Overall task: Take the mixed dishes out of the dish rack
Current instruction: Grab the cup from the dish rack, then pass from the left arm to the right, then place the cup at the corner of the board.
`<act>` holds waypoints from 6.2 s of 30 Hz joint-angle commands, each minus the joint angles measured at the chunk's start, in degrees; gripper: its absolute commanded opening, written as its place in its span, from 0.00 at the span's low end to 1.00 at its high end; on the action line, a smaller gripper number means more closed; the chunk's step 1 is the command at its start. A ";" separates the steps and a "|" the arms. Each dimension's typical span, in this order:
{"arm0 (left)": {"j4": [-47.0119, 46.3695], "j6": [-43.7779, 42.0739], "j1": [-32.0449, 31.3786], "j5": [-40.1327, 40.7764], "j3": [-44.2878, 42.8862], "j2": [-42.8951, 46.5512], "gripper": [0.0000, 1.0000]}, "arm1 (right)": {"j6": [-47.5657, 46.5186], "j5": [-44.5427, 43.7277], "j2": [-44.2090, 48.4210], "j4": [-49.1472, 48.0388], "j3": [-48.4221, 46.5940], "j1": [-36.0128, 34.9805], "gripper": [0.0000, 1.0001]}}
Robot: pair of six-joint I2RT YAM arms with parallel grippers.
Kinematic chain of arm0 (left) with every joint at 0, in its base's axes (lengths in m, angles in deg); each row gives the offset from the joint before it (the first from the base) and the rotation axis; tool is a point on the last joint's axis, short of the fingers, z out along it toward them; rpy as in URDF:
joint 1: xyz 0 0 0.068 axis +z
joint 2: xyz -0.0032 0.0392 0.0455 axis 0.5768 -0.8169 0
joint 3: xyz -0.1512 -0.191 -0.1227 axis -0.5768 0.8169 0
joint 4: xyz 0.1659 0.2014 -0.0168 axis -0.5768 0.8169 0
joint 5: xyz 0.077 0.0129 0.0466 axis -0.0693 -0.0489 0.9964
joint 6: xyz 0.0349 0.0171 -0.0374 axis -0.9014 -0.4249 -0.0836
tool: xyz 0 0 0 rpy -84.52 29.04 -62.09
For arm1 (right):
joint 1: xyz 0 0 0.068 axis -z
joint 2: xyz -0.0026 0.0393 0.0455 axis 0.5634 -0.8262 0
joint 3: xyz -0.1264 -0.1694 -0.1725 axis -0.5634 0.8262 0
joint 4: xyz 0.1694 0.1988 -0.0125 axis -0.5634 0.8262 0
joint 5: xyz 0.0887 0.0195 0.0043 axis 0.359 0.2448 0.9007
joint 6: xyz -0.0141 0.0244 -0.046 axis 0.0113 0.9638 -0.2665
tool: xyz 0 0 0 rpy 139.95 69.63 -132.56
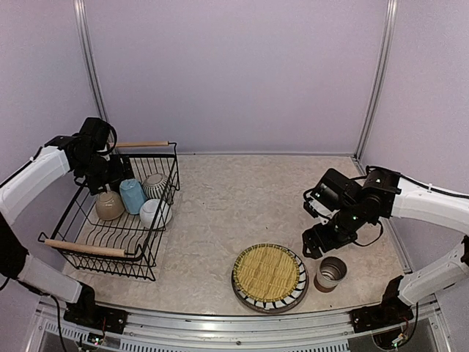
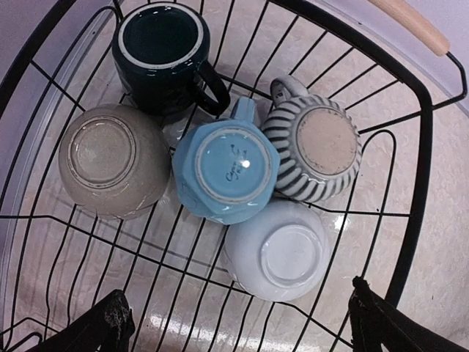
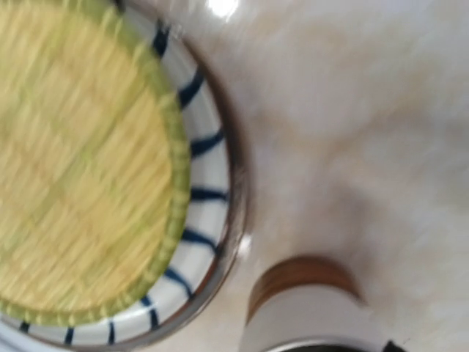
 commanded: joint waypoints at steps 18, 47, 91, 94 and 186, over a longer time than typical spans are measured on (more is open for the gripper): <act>-10.53 -4.27 7.46 -6.92 -3.68 -20.61 0.99 | 0.82 -4.26 1.11 -10.86 -1.89 1.14 0.99; -2.09 -5.03 7.36 -4.05 -5.65 -12.48 0.42 | -0.45 -6.01 1.37 -16.22 -3.65 1.16 1.00; -92.54 37.79 -21.23 -41.16 10.85 -9.04 0.20 | 13.81 32.26 -6.18 -87.03 0.87 6.11 1.00; -96.41 39.52 -23.17 -41.73 9.35 -13.77 0.20 | 14.11 31.96 -6.34 -87.62 1.58 6.15 0.96; -44.11 8.35 -12.19 -29.01 13.32 8.33 0.99 | 13.81 -4.46 14.78 2.24 15.07 16.94 0.41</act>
